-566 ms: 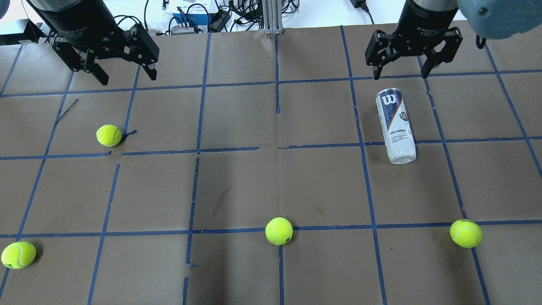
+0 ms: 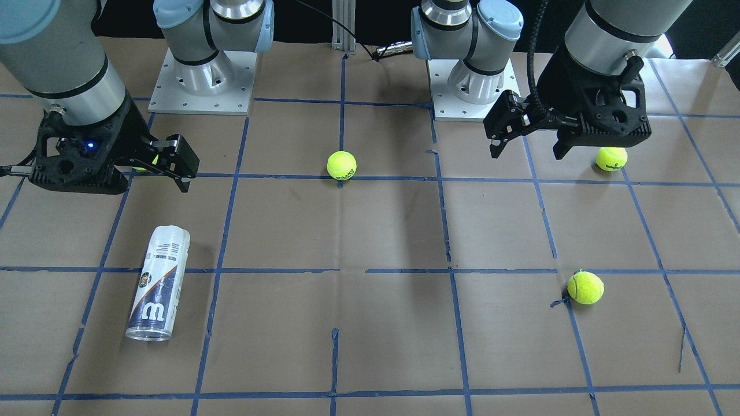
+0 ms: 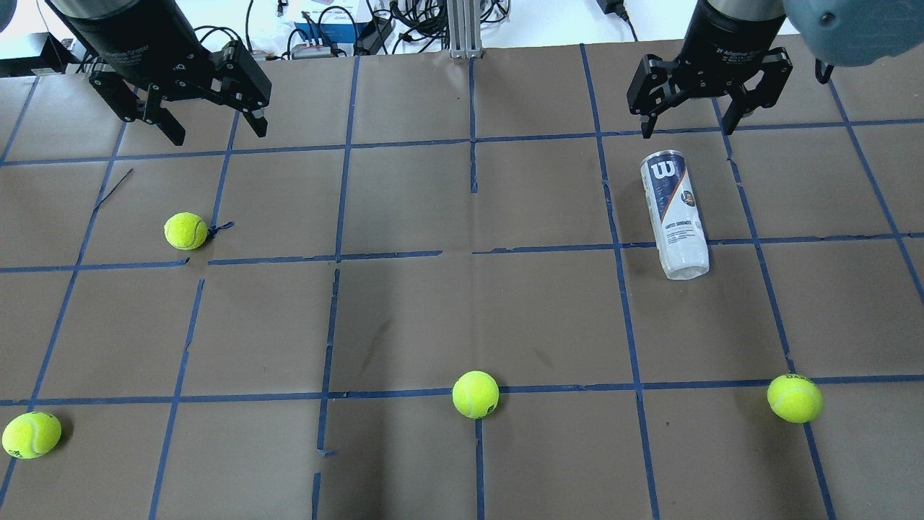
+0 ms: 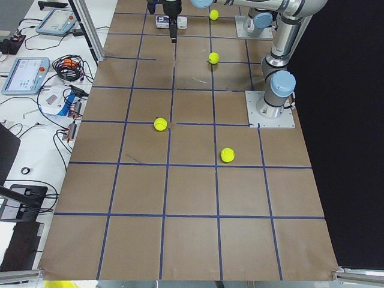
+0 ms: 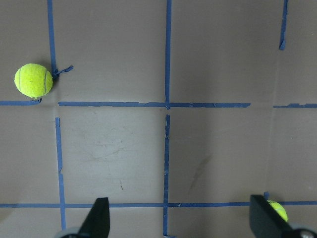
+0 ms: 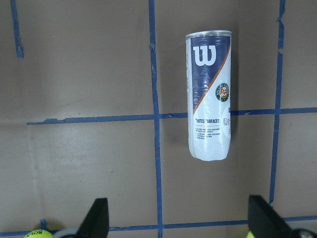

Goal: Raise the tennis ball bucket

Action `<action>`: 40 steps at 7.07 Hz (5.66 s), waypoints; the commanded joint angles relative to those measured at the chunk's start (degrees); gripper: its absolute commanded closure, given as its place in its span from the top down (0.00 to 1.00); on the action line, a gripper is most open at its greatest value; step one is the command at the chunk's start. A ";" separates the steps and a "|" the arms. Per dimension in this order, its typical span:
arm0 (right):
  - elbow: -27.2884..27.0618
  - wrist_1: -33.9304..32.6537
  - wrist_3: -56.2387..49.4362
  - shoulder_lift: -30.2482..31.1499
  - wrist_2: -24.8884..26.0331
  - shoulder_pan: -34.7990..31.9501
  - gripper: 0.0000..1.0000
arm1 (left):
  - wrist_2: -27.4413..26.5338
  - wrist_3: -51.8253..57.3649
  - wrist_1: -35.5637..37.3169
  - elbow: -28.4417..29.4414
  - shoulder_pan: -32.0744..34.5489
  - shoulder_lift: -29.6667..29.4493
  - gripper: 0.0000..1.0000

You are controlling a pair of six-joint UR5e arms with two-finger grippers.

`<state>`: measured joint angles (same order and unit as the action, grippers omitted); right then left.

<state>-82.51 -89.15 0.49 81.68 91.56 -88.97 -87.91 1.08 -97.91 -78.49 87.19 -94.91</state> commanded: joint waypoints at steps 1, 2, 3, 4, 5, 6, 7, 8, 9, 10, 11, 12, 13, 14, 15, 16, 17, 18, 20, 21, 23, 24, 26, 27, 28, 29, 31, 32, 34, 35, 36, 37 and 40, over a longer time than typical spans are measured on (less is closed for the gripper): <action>-0.11 0.03 -0.05 -0.12 0.02 0.02 1.00 | -0.07 -0.02 0.00 0.00 0.00 0.07 1.00; -0.02 -0.32 -0.14 -0.12 -0.41 0.11 1.00 | -0.07 -0.02 0.09 0.09 0.00 0.07 1.00; -0.02 -0.33 -0.22 -0.12 -0.76 0.46 1.00 | -0.07 -0.02 0.09 0.00 0.00 0.07 1.00; -0.11 -1.20 -1.44 -1.42 -0.77 0.63 1.00 | -0.07 -0.02 0.09 0.00 0.00 0.07 1.00; -0.11 -1.55 -2.67 -4.48 -0.33 1.07 1.00 | -0.07 -0.02 0.09 0.00 0.00 0.07 1.00; -0.19 -2.43 -2.86 -7.03 -0.42 2.55 1.00 | -0.07 -0.02 0.00 0.00 0.00 0.07 1.00; -1.24 -5.65 -3.47 -9.15 -0.16 3.61 1.00 | -0.07 -0.02 0.00 0.00 0.00 0.07 1.00; -4.73 -10.73 -4.09 -10.30 -0.07 3.71 1.00 | -0.07 -0.02 0.00 0.00 0.00 0.07 1.00; -9.38 -17.66 -4.27 -11.36 0.02 3.71 1.00 | -0.07 -0.02 0.00 0.00 0.00 0.07 1.00; -11.86 -22.95 -6.44 -12.93 0.02 3.80 1.00 | -0.07 -0.02 0.00 0.00 0.00 0.07 1.00; -12.23 -23.61 -6.90 -14.34 0.02 4.93 1.00 | -0.07 -0.02 0.00 0.00 0.00 0.07 1.00; -12.24 -24.23 -8.56 -16.27 0.02 6.16 1.00 | 0.02 -0.02 0.00 0.00 0.00 0.07 1.00; -12.24 -25.01 -8.75 -18.03 0.02 6.43 1.00 | -0.07 -0.02 0.09 0.00 0.00 0.07 1.00; -12.32 -27.20 -8.75 -19.61 0.11 6.44 1.00 | -0.07 -0.02 0.00 0.00 0.00 0.07 1.00; -12.32 -28.18 -8.92 -21.19 1.16 6.61 1.00 | -0.07 -0.02 0.00 0.00 0.00 0.07 1.00; -12.32 -28.88 -9.71 -21.65 1.34 6.61 1.00 | -0.07 -0.02 0.09 0.00 0.00 0.07 1.00; -12.41 -28.89 -9.63 -21.74 1.43 6.61 1.00 | -0.07 -0.02 0.09 0.09 -0.09 0.07 1.00; -12.32 -28.72 -9.72 -21.74 1.43 6.61 0.83 | 0.02 0.07 0.17 0.26 0.00 0.07 1.00; -12.15 -28.45 -9.72 -21.48 1.17 6.61 0.54 | 0.02 0.07 0.44 0.70 0.00 0.07 1.00; -11.28 -28.10 -9.72 -21.13 1.25 6.61 0.54 | 0.02 0.07 0.53 0.70 -0.09 0.07 1.00; -10.74 -26.53 -11.46 -18.59 0.47 3.65 0.55 | 0.02 0.07 0.53 0.88 -0.09 0.07 1.00; -7.96 -25.56 -16.70 -17.70 0.64 -1.25 0.56 | 0.02 0.07 0.53 0.88 -0.09 0.07 1.00; 1.43 -21.69 -24.77 -19.44 -0.06 -10.57 0.57 | 0.02 0.07 0.53 0.88 -0.09 0.07 1.00; 3.91 -22.47 -32.14 -20.76 -1.80 -12.88 0.58 | 0.02 0.07 0.53 0.88 0.00 0.07 1.00; 4.28 -23.78 -37.26 -21.38 -2.34 -14.64 0.58 | 0.02 0.07 0.53 0.88 0.00 0.07 1.00; 4.29 -27.19 -42.19 -22.43 -2.44 -16.05 0.58 | 0.02 0.07 0.53 0.88 0.00 0.07 1.00; 4.29 -33.34 -50.64 -27.16 -6.82 -18.07 0.61 | 0.02 0.07 0.53 0.79 0.00 0.07 1.00; 4.38 -34.85 -51.72 -28.67 -6.83 -18.61 0.62 | 0.02 0.07 0.53 0.79 0.00 0.07 1.00; 4.38 -34.95 -55.39 -28.86 -6.83 -19.14 0.64 | 0.02 0.07 0.53 0.79 0.00 0.07 1.00; 4.29 -34.95 -56.64 -28.94 -6.75 -19.23 0.64 | 0.02 0.07 0.53 0.79 0.00 0.07 1.00; 4.29 -35.22 -56.56 -29.81 -6.66 -19.23 0.67 | 0.02 0.07 0.53 0.71 0.00 0.07 1.00; 4.29 -35.39 -56.39 -30.61 -6.40 -19.23 0.74 | 0.02 0.07 0.53 0.70 0.00 0.07 1.00; 4.29 -35.92 -56.12 -30.70 -6.92 -19.23 1.00 | 0.28 -0.19 1.76 0.79 -0.09 -0.01 1.00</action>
<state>-78.26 -124.88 -55.66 50.97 84.65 -108.19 -87.79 1.06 -96.45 -77.87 87.17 -94.85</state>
